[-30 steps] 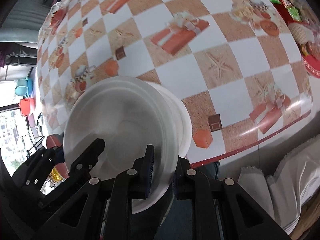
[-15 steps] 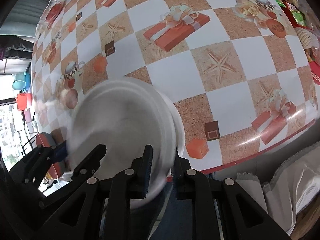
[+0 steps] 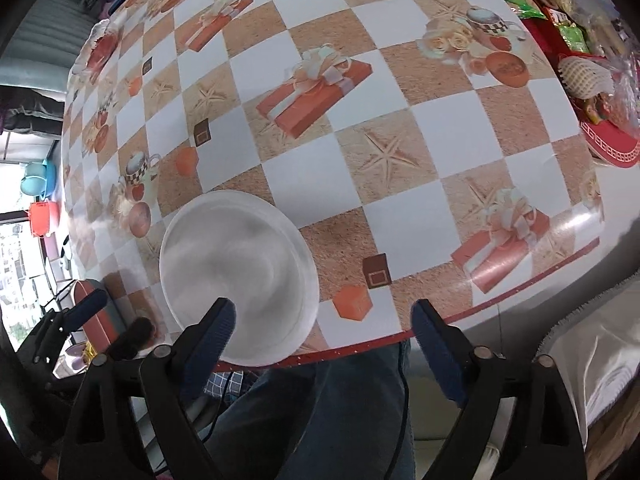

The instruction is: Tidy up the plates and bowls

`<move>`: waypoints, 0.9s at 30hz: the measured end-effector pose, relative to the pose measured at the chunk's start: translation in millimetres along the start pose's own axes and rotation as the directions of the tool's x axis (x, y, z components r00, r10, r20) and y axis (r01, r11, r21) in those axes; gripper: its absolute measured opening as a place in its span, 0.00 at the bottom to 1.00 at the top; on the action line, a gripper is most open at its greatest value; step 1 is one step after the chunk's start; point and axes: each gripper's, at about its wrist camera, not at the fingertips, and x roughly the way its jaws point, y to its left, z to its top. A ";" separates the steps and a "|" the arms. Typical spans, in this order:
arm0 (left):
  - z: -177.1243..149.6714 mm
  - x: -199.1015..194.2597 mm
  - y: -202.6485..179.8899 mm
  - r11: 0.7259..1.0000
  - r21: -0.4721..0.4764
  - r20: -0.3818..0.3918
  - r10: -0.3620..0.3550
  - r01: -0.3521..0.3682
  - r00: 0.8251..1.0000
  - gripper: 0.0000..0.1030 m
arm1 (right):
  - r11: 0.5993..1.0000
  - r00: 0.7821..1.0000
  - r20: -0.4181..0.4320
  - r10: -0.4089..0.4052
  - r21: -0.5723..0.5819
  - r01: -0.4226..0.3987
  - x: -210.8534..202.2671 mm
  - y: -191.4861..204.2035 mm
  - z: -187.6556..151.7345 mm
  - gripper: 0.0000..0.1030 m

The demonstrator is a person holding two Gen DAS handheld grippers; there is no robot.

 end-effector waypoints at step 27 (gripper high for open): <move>2.6 10.6 2.6 0.999 0.001 -0.042 0.036 -0.036 0.998 0.77 | 0.996 0.996 -0.036 -0.086 -0.040 0.085 13.0 13.3 -2.7 1.00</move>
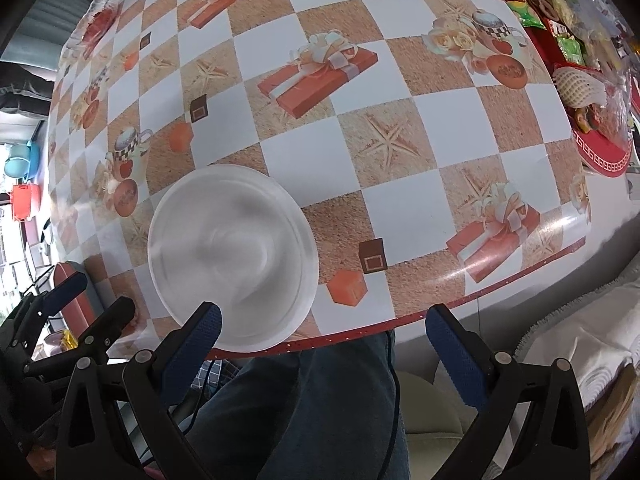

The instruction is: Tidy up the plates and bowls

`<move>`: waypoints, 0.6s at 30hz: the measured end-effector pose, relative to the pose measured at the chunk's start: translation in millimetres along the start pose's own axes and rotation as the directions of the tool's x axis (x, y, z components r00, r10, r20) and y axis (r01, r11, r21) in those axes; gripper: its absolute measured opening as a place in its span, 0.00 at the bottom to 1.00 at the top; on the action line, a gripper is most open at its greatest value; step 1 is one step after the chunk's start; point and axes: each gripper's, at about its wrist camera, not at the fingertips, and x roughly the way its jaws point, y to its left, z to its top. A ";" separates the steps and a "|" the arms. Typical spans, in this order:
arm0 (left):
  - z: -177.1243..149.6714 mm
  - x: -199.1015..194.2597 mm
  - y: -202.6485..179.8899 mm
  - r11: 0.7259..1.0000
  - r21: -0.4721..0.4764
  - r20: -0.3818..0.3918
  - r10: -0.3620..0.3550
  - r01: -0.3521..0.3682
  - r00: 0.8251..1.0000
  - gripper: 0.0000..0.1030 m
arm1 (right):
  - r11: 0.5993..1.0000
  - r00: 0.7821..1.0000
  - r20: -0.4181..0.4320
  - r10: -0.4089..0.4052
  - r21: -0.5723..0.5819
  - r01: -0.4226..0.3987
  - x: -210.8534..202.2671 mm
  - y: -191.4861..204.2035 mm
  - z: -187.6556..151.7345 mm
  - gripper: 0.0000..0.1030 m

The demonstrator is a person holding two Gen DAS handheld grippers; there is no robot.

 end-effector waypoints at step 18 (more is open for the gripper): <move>17.6 37.1 -17.3 0.998 0.052 -0.056 0.025 -0.022 0.998 0.77 | 1.000 0.996 -0.085 -0.019 -0.004 0.019 40.1 -3.0 12.4 1.00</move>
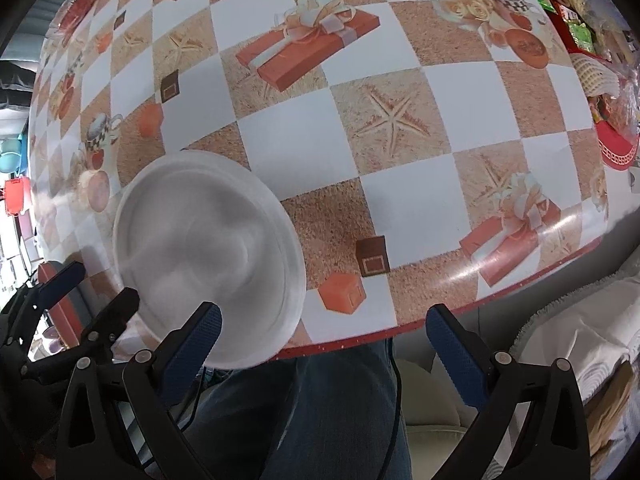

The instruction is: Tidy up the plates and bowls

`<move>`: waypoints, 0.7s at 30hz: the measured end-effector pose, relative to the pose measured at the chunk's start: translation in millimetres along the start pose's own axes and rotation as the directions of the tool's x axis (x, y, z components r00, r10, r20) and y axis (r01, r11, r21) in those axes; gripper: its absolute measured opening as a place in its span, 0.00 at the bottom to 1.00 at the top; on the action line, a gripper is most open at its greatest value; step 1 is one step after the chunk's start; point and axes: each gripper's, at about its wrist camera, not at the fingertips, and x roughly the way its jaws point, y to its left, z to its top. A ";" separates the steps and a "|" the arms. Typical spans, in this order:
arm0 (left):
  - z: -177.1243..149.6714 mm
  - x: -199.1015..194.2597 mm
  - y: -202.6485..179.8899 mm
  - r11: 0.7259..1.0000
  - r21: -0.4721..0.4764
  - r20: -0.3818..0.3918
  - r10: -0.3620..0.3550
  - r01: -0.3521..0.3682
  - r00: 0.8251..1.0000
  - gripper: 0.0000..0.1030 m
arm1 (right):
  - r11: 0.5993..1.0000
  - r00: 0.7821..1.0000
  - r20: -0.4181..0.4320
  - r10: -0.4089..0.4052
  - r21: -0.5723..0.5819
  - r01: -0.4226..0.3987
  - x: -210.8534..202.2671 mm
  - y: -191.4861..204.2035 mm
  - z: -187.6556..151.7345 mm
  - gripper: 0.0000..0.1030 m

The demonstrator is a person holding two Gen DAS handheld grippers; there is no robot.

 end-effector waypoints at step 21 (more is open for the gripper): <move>15.1 55.3 -10.4 1.000 -0.004 -0.036 0.014 -0.014 0.999 0.78 | 1.000 0.997 -0.072 -0.021 -0.011 0.020 52.4 -3.3 22.2 1.00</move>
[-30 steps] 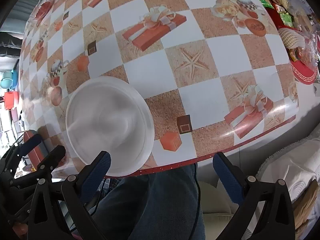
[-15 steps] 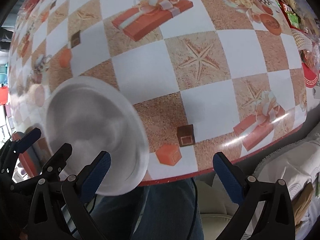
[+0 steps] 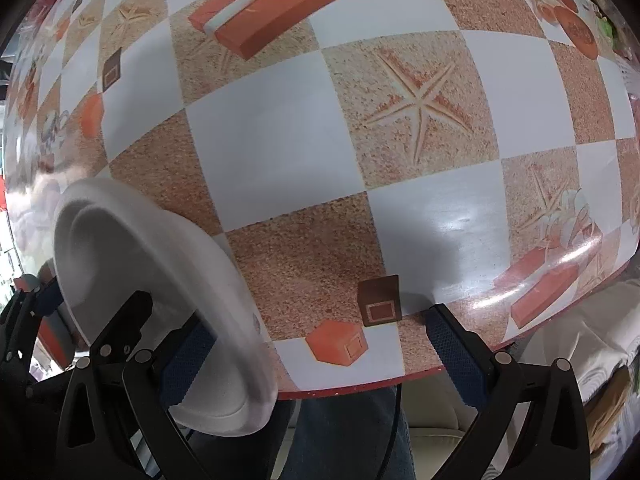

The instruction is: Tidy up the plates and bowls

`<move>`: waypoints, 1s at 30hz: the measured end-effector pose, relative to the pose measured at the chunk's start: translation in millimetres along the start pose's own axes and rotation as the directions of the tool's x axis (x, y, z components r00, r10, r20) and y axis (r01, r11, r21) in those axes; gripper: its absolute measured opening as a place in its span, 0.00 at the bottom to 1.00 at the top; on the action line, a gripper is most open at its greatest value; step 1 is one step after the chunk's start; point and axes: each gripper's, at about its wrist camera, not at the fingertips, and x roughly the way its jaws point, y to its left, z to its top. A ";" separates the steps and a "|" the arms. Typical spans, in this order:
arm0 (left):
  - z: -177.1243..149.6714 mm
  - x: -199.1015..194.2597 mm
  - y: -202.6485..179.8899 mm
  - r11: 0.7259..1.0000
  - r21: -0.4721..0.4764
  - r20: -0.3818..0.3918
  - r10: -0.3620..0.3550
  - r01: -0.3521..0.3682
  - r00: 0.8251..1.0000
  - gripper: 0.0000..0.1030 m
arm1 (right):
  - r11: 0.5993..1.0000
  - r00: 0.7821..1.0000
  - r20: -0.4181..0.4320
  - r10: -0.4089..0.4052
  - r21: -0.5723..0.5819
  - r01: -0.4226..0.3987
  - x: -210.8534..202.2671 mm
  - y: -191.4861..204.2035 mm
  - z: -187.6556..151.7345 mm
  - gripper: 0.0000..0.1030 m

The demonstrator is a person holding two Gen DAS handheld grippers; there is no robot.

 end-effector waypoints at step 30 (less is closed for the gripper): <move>-2.2 -10.4 -12.3 0.996 0.021 -0.004 -0.090 0.090 0.996 0.33 | 0.991 0.994 -0.020 0.111 -0.067 -0.112 3.4 26.1 -2.3 0.30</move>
